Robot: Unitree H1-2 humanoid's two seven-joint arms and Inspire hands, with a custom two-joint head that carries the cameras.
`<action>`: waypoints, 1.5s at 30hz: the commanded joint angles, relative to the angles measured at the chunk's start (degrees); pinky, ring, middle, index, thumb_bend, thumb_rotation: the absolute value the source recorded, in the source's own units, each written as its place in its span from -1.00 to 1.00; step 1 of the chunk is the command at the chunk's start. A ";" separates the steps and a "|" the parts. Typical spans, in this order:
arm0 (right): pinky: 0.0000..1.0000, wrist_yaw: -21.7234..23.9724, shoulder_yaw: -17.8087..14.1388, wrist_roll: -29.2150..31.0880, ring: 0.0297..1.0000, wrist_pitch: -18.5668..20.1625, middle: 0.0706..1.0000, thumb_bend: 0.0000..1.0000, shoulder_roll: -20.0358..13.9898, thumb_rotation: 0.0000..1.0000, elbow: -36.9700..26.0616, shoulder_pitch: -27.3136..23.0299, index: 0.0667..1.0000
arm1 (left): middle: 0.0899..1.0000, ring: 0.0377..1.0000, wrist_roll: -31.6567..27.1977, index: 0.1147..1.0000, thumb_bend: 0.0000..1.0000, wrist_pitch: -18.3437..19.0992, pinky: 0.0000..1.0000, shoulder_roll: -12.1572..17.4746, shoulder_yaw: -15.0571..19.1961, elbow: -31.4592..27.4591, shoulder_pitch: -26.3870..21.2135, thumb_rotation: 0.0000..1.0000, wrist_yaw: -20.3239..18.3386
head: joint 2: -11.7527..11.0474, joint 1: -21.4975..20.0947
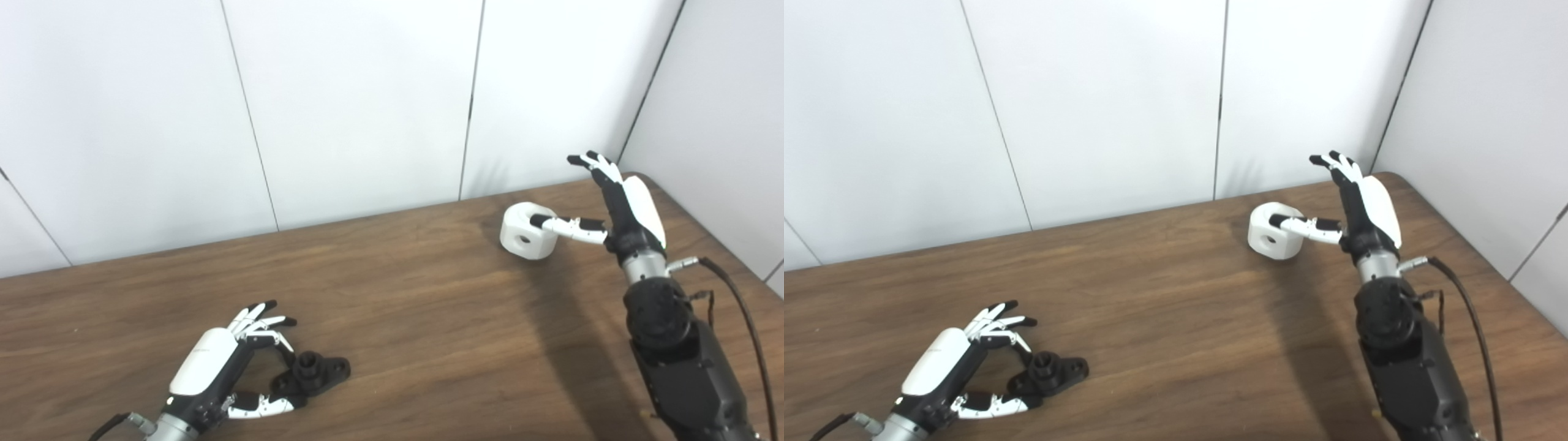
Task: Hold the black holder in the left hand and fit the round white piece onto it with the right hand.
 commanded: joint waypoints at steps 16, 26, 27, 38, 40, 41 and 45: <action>0.82 -0.16 4.21 -1.80 1.00 2.02 0.90 0.71 -3.04 -0.05 6.47 -6.98 0.65 | 0.59 0.91 -1.00 -0.17 0.04 0.56 1.00 1.42 1.25 -0.87 -0.06 -0.91 -2.14 | 0.27 -2.36; 0.80 -0.76 5.85 -2.20 1.00 1.99 0.91 0.78 -4.27 -0.01 9.24 -7.41 0.61 | 0.60 0.90 -1.82 -0.17 0.04 0.12 1.00 1.37 1.68 -0.79 0.03 -0.91 -2.99 | 0.27 -3.22; 0.80 -0.72 5.82 -2.08 1.00 2.04 0.92 0.79 -4.38 0.00 9.37 -7.33 0.61 | 0.59 0.90 -1.75 -0.17 0.04 0.03 1.00 1.35 1.66 -0.74 0.04 -0.91 -2.92 | 0.29 -3.31; 0.86 -0.43 5.47 -1.68 1.00 3.23 0.95 0.75 -5.09 -0.03 8.88 -5.23 0.60 | 0.59 0.89 -1.88 -0.17 0.04 -0.47 1.00 1.30 1.66 -0.22 -0.15 -0.91 -2.68 | 0.10 -3.55; 0.87 -0.41 5.59 -1.44 1.00 3.01 0.95 0.75 -5.17 -0.04 9.30 -5.07 0.59 | 0.59 0.90 -1.70 -0.17 0.04 -0.42 1.00 1.37 1.68 -0.35 -0.14 -0.91 -2.60 | 0.27 -3.66; 0.87 -0.49 5.70 -1.47 1.00 2.95 0.94 0.76 -5.16 -0.04 9.41 -5.01 0.59 | 0.59 0.90 -1.66 -0.17 0.04 -0.32 1.00 1.37 1.73 -0.42 -0.13 -0.91 -2.61 | 0.31 -3.65; 0.81 -1.46 6.23 -2.04 1.00 2.31 0.92 0.77 -4.82 -0.03 10.02 -4.75 0.57 | 0.59 0.90 -1.61 -0.17 0.04 -0.35 1.00 1.46 1.77 -0.22 -0.25 -0.91 -2.62 | 0.20 -3.57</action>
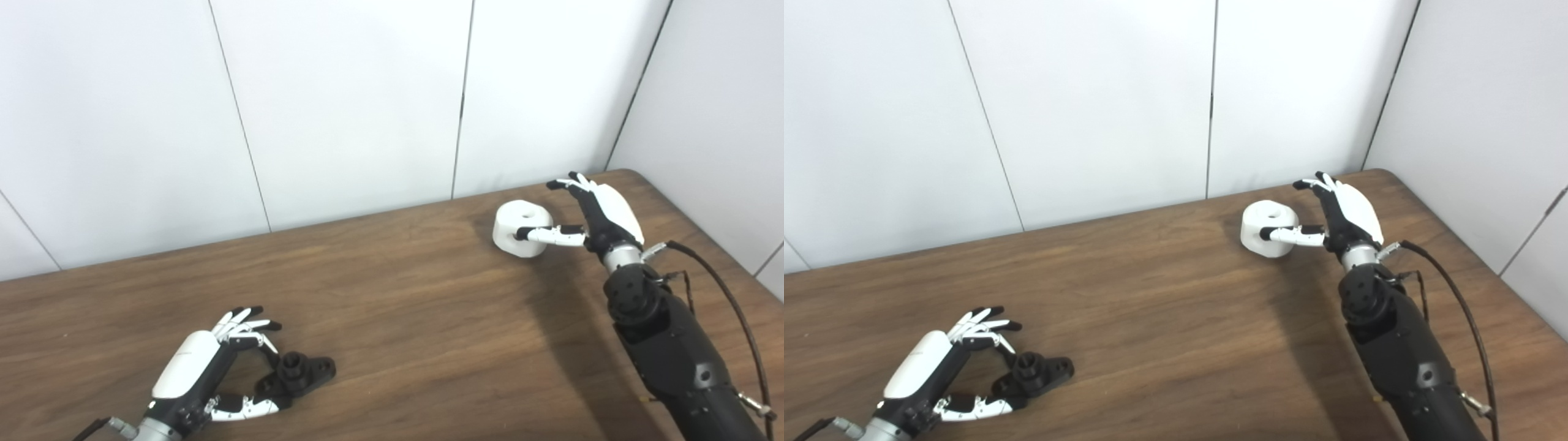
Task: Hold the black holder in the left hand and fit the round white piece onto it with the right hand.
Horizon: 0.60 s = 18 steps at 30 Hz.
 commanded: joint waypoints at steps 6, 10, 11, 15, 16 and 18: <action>0.85 -2.61 1.30 -1.86 1.00 -1.74 0.90 0.80 -1.17 0.03 1.15 -1.46 0.57 | 0.59 0.90 -0.07 -0.17 0.04 0.19 1.00 1.45 0.45 -0.97 -0.30 -0.91 -0.97 | 0.19 0.04; 0.92 -3.12 1.26 -1.43 1.00 -1.69 0.90 0.81 -0.68 0.04 1.98 -1.31 0.58 | 0.59 0.89 0.13 -0.17 0.04 0.16 1.00 1.56 0.65 -1.26 -0.19 -0.91 -0.89 | 0.21 0.04; 0.93 -3.22 1.28 -1.33 1.00 -1.79 0.91 0.81 -0.60 0.03 2.31 -1.34 0.58 | 0.59 0.89 0.03 -0.17 0.04 0.10 1.00 1.55 0.67 -1.27 -0.21 -0.91 -0.90 | 0.21 0.04; 0.95 -3.45 2.12 -1.86 1.00 -1.98 0.90 0.78 -0.79 0.00 2.88 -1.52 0.57 | 0.58 0.89 -0.30 -0.17 0.04 -0.41 1.00 1.48 0.75 -1.09 -0.34 -0.91 -0.86 | 0.39 0.13; 0.98 -3.33 2.52 -2.22 1.00 -1.69 0.91 0.78 -0.93 0.05 3.00 -1.60 0.57 | 0.58 0.88 -0.41 -0.17 0.04 -0.55 1.00 1.47 0.77 -1.02 -0.36 -0.91 -0.85 | 0.35 0.23; 1.00 -3.45 3.00 -2.55 1.00 -1.68 0.91 0.79 -1.08 0.09 3.34 -1.73 0.57 | 0.58 0.89 -0.36 -0.17 0.04 -0.58 1.00 1.48 0.77 -1.12 -0.31 -0.91 -0.86 | 0.44 0.27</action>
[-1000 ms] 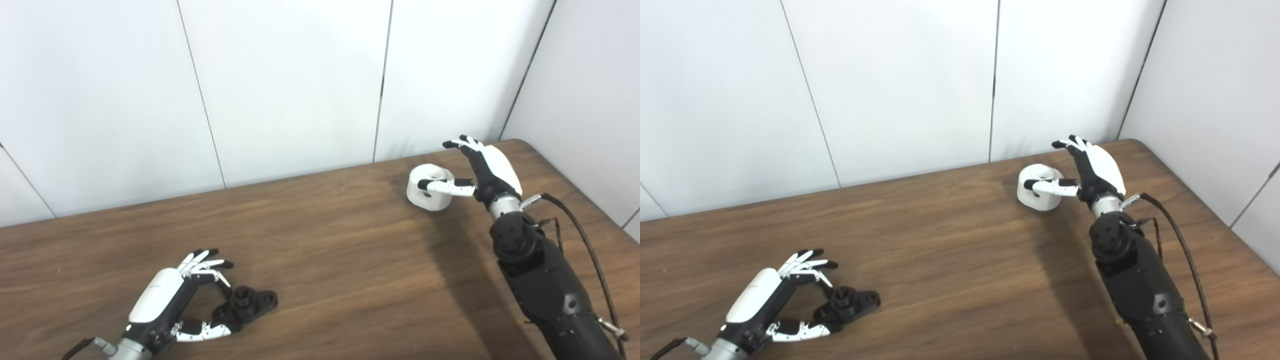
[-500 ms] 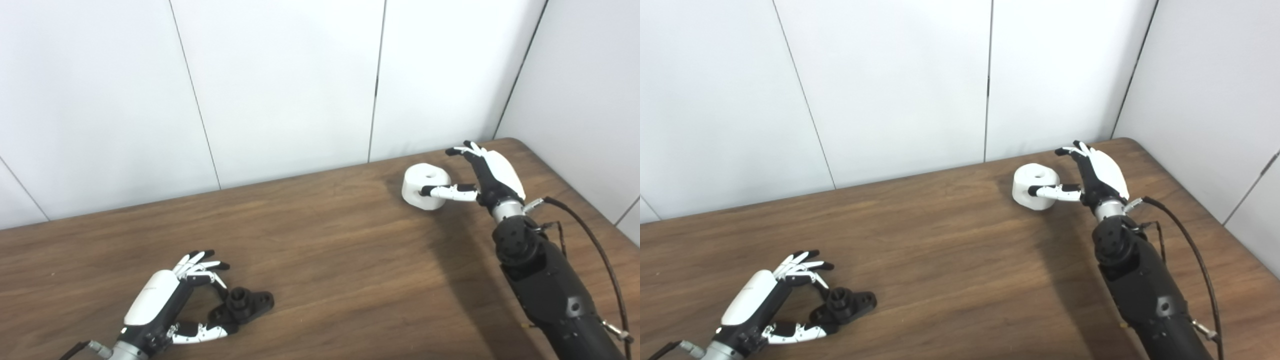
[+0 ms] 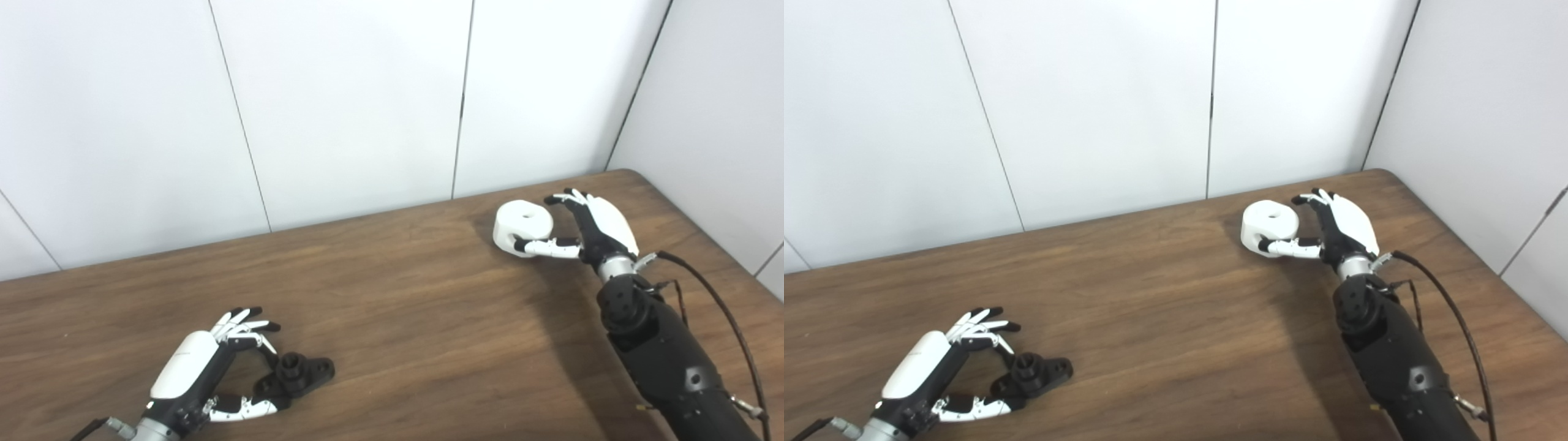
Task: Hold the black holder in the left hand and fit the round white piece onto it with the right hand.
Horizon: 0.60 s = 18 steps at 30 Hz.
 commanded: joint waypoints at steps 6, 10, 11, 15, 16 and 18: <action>1.00 -1.75 0.26 -0.93 1.00 -1.53 0.90 0.76 -0.99 0.06 -0.65 -2.33 0.56 | 0.58 0.88 0.03 -0.17 0.04 0.07 1.00 1.33 0.68 -2.00 0.04 -0.91 -0.80 | 0.23 0.03; 1.00 -1.53 0.33 -0.94 1.00 -0.86 0.90 0.73 -0.71 0.06 -1.00 -2.44 0.56 | 0.58 0.88 0.04 -0.17 0.04 0.29 1.00 1.25 0.91 -2.51 0.28 -0.91 -1.14 | 0.31 0.09; 1.00 -1.65 0.32 -0.83 1.00 -1.14 0.90 0.72 -0.61 0.04 -0.88 -2.48 0.56 | 0.57 0.88 0.08 -0.17 0.04 0.30 1.00 1.23 0.97 -2.61 0.33 -0.91 -1.14 | 0.31 0.09; 0.96 -2.29 0.66 -1.26 1.00 -1.94 0.89 0.70 -0.44 0.03 0.03 -2.54 0.54 | 0.58 0.89 -0.13 -0.17 0.04 0.29 1.00 1.24 1.19 -2.92 0.49 -0.91 -1.43 | 0.49 0.17; 0.96 -2.37 0.90 -1.61 1.00 -1.83 0.88 0.70 -0.46 0.06 0.24 -2.58 0.53 | 0.57 0.88 -0.13 -0.17 0.04 0.33 1.00 1.28 1.21 -3.02 0.49 -0.91 -1.56 | 0.54 0.20; 0.99 -2.85 1.49 -2.59 1.00 -1.14 0.87 0.71 -0.45 0.08 0.78 -2.80 0.52 | 0.57 0.88 -0.19 -0.17 0.04 0.58 1.00 1.30 1.30 -3.34 0.53 -0.91 -1.80 | 0.61 0.28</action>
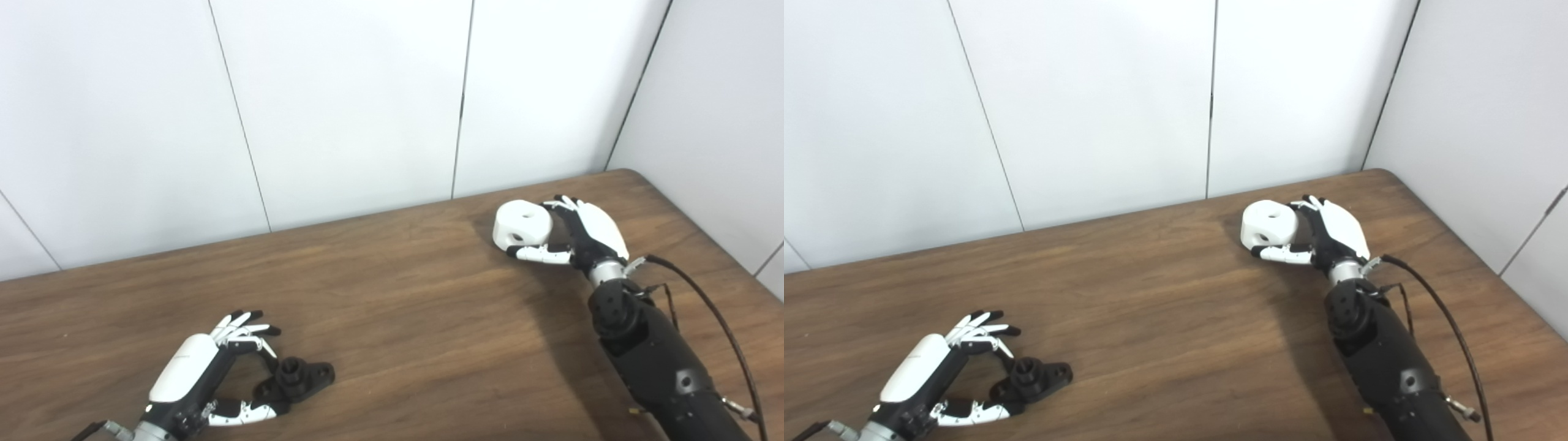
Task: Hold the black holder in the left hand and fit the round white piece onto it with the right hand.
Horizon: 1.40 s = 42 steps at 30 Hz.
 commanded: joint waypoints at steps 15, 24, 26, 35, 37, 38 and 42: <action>1.00 -13.29 1.76 -5.87 0.92 -2.17 0.53 0.05 1.02 -0.69 7.03 -5.40 -0.10 | 0.57 0.88 -0.57 -0.17 0.04 1.58 1.00 1.42 1.05 -3.82 0.33 -0.91 -1.12 | 0.52 0.83; 1.00 -14.17 2.05 -5.73 0.90 -3.72 0.54 0.04 1.14 -0.68 7.01 -5.27 -0.11 | 0.57 0.88 -1.10 -0.17 0.04 1.36 1.00 1.19 1.36 -3.18 0.30 -0.91 -1.55 | 0.59 0.97; 1.00 -14.50 1.86 -5.07 0.89 -5.16 0.54 0.04 1.27 -0.69 6.64 -5.03 -0.11 | 0.57 0.87 -0.89 -0.17 0.04 1.01 1.00 1.20 1.34 -2.72 0.20 -0.91 -1.24 | 0.59 0.97; 1.00 -12.71 2.07 -3.56 0.91 -5.20 0.56 0.04 2.13 -0.68 4.59 -4.59 -0.10 | 0.57 0.87 -0.70 -0.17 0.04 0.58 1.00 1.18 1.17 -1.79 -0.01 -0.91 -1.05 | 0.51 1.31; 1.00 -11.53 1.56 -2.22 0.91 -4.74 0.57 0.04 2.81 -0.68 3.25 -4.36 -0.10 | 0.56 0.86 -0.58 -0.17 0.04 0.44 1.00 1.14 1.17 -1.71 -0.03 -0.91 -0.89 | 0.51 1.31; 1.00 -11.07 1.38 -1.61 0.92 -4.73 0.57 0.04 3.04 -0.69 2.76 -4.23 -0.10 | 0.56 0.86 -0.57 -0.17 0.04 0.38 1.00 1.17 1.13 -1.66 -0.06 -0.91 -0.90 | 0.51 1.31; 1.00 -10.15 1.05 0.11 0.91 -6.23 0.58 0.04 3.75 -0.68 1.46 -3.41 -0.10 | 0.56 0.87 -0.88 -0.17 0.04 0.04 1.00 1.35 1.01 -1.42 -0.10 -0.91 -1.14 | 0.58 1.58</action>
